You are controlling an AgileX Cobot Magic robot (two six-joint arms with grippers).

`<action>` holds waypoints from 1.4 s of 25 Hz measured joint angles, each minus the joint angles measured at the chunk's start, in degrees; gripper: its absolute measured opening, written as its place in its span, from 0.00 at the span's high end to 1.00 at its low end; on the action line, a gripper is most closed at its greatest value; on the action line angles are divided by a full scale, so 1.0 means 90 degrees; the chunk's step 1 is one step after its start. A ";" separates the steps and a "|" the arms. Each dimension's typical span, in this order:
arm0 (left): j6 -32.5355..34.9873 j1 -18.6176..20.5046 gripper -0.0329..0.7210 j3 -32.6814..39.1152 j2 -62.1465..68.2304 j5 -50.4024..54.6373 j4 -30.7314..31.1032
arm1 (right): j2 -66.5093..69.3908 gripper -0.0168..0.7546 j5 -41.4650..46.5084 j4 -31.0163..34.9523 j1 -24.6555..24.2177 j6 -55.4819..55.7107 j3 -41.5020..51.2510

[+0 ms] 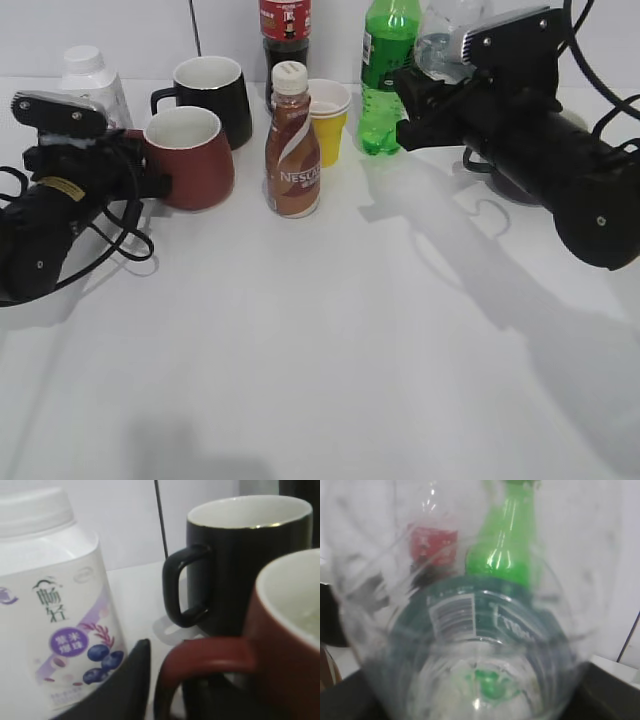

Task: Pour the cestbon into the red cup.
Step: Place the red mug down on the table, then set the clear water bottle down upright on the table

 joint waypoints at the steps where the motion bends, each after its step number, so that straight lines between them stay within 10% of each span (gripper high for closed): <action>1: -0.0008 0.0000 0.67 0.0000 0.0000 0.0000 -0.0017 | 0.0000 0.38 0.0005 0.0000 0.0000 0.0000 0.0000; 19: -0.0109 -0.0051 0.55 0.1579 -0.1667 -0.0079 -0.0051 | 0.1007 0.38 0.0300 0.0561 0.0000 -0.0110 -0.0423; 35: -0.0469 -0.0051 0.55 0.1717 -0.3676 0.2792 -0.0051 | 0.1658 0.34 0.0411 0.0103 0.0000 0.0693 -0.0659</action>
